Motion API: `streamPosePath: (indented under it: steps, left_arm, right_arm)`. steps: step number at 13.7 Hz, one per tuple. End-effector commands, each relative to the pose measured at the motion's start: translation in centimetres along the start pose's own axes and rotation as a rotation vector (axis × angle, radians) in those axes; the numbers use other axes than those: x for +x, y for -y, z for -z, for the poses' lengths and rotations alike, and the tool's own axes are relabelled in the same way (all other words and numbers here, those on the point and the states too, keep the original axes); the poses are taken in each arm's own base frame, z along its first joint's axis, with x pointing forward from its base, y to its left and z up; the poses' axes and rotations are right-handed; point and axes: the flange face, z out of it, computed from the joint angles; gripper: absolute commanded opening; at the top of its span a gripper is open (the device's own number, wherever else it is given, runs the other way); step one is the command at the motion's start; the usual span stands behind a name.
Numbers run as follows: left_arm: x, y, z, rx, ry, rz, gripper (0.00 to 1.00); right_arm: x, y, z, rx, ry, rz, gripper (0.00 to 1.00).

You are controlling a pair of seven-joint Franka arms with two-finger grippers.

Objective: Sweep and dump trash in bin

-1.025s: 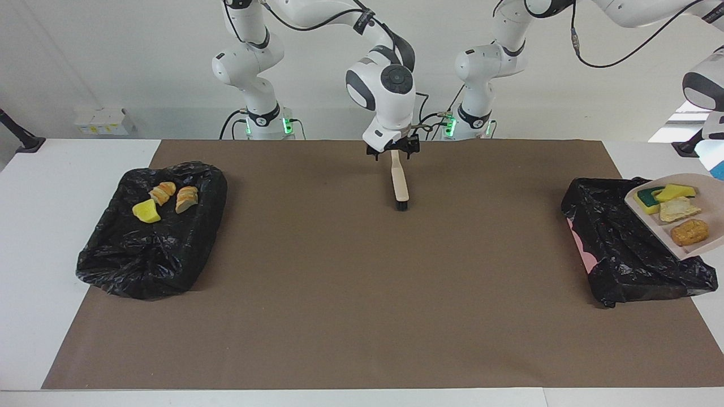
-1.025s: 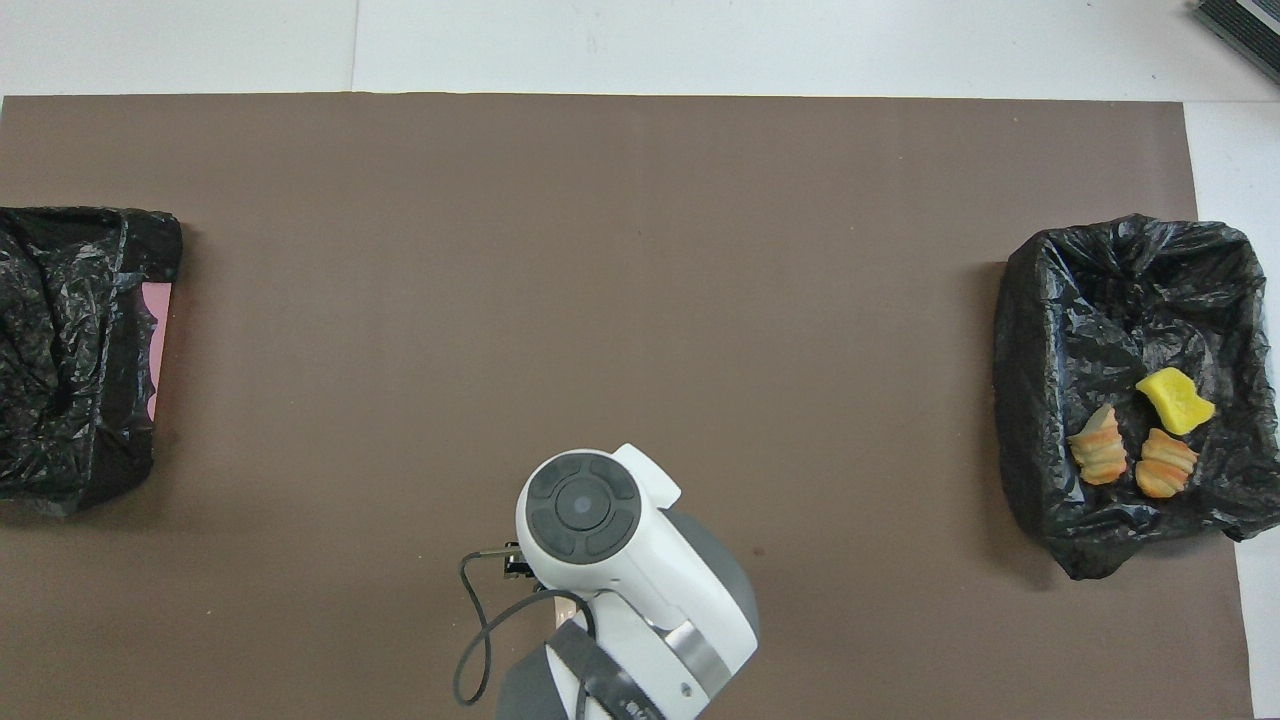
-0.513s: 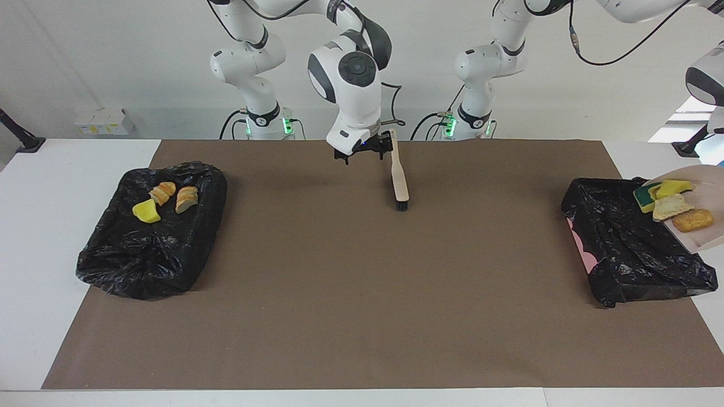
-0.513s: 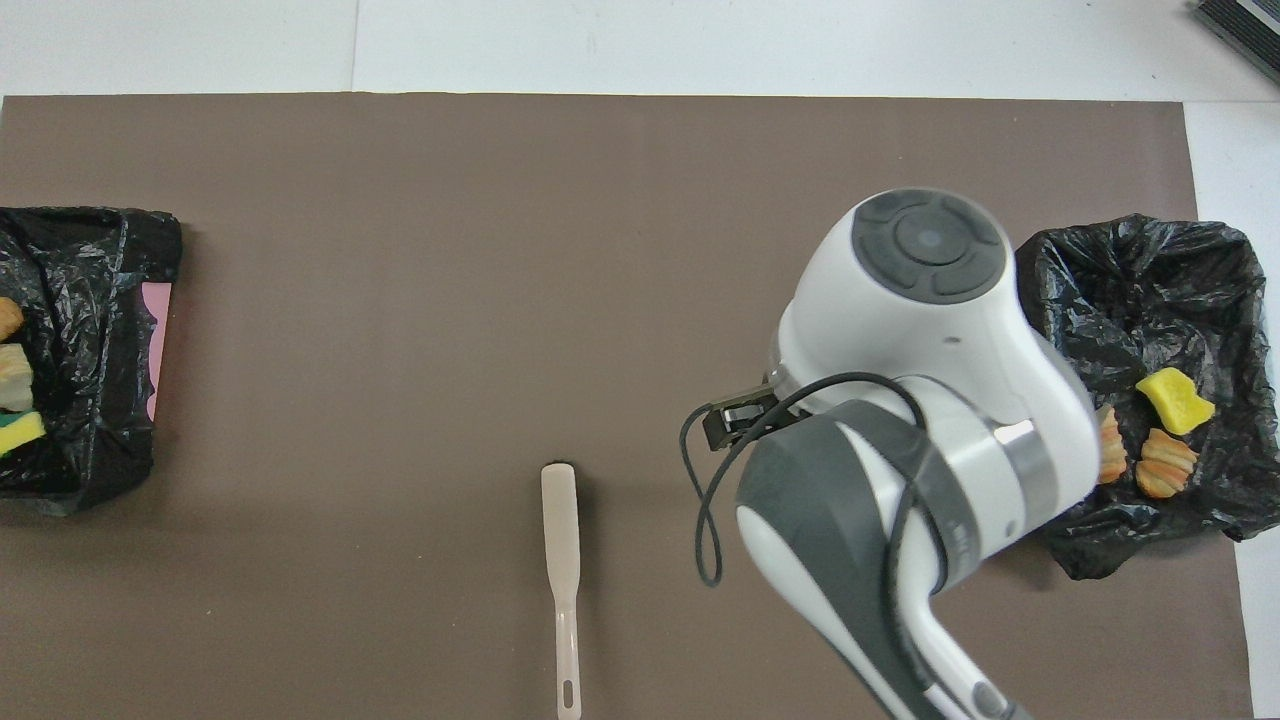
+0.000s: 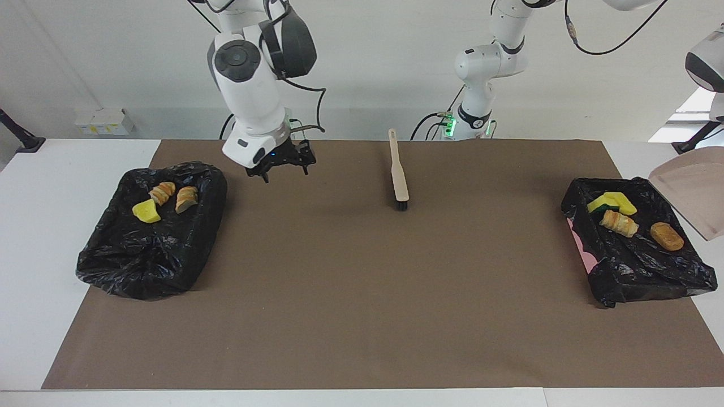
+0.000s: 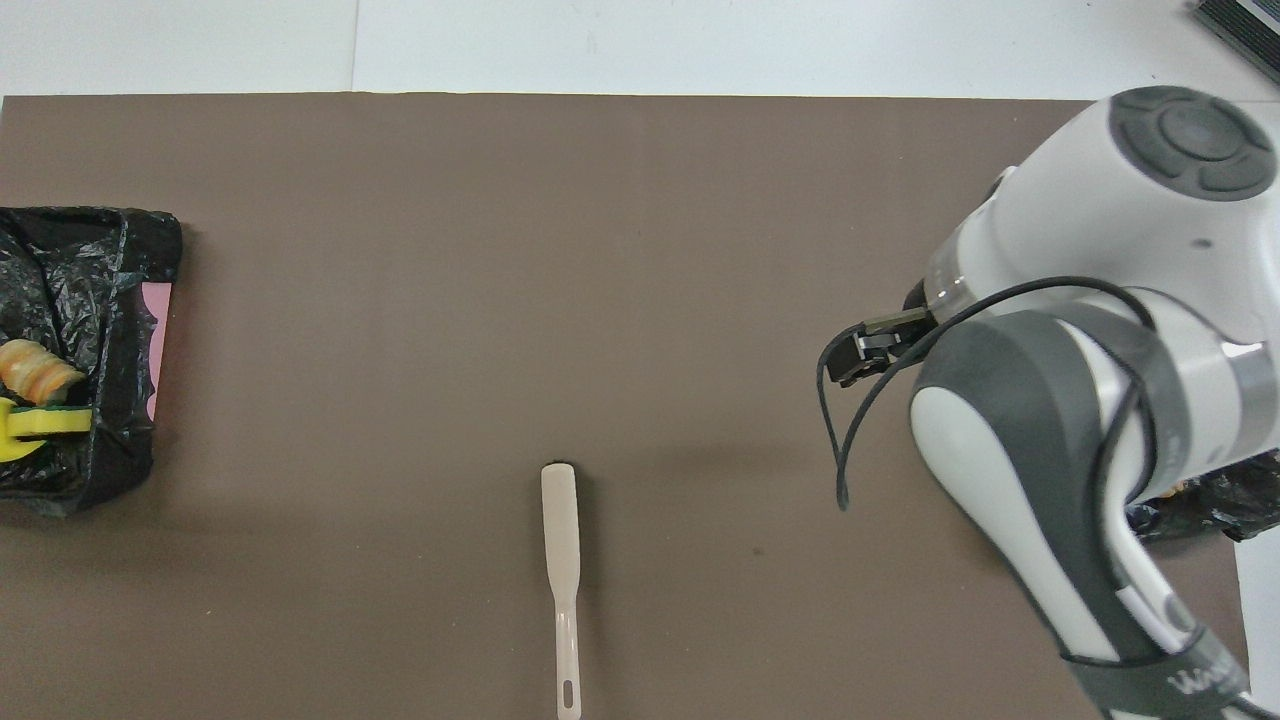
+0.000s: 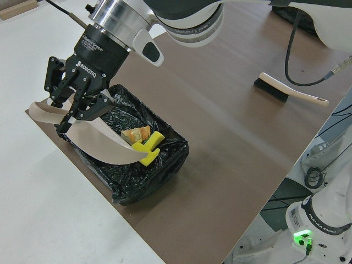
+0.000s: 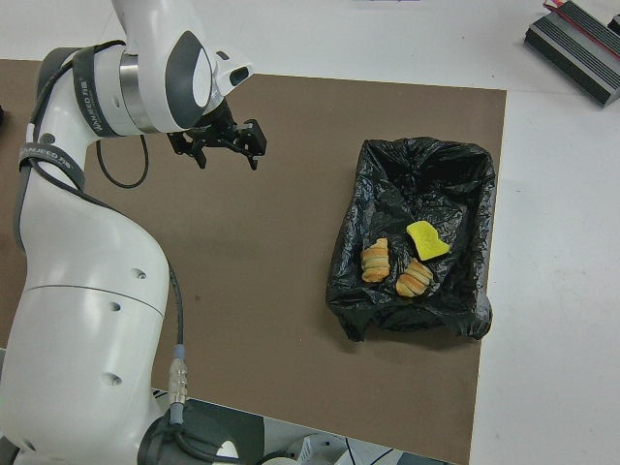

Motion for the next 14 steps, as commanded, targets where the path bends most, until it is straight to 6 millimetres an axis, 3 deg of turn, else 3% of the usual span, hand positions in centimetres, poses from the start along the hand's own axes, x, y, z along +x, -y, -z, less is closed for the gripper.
streamPosePath:
  steps: [1,3,4,6,9,10,12,14]
  left_arm:
    - [3.4,-1.1,2.8,-0.098,-0.076,0.088,0.00]
    - [5.5,-1.7,3.4,-0.175,-0.208,0.162,0.00]
    - [6.1,-2.0,3.4,-0.214,-0.314,0.238,0.00]
    - [8.3,-3.1,3.5,-0.288,-0.432,0.375,0.00]
    - [14.8,-3.2,6.2,-0.393,-0.500,0.501,0.00]
    - [16.9,-3.2,7.5,-0.432,-0.539,0.546,0.00]
    - [21.2,-2.8,12.1,-0.440,-0.550,0.602,0.00]
    - [25.2,-2.9,16.6,-0.467,-0.585,0.692,0.00]
  right_arm:
    - [-0.4,-3.0,1.2,-0.081,-0.023,-0.006,1.00]
    - [-1.4,-7.4,2.9,-0.067,-0.048,-0.002,1.00]
    - [-1.9,-8.4,3.5,-0.060,-0.057,-0.007,1.00]
    - [-2.8,-10.1,4.8,-0.055,-0.079,-0.040,1.00]
    - [-4.2,-11.1,6.5,0.046,-0.102,-0.155,1.00]
    - [-5.1,-11.0,6.4,0.045,-0.088,-0.165,1.00]
    - [-6.6,-10.0,5.2,0.042,-0.067,-0.149,1.00]
    - [-6.7,-9.8,5.0,0.032,-0.064,-0.142,1.00]
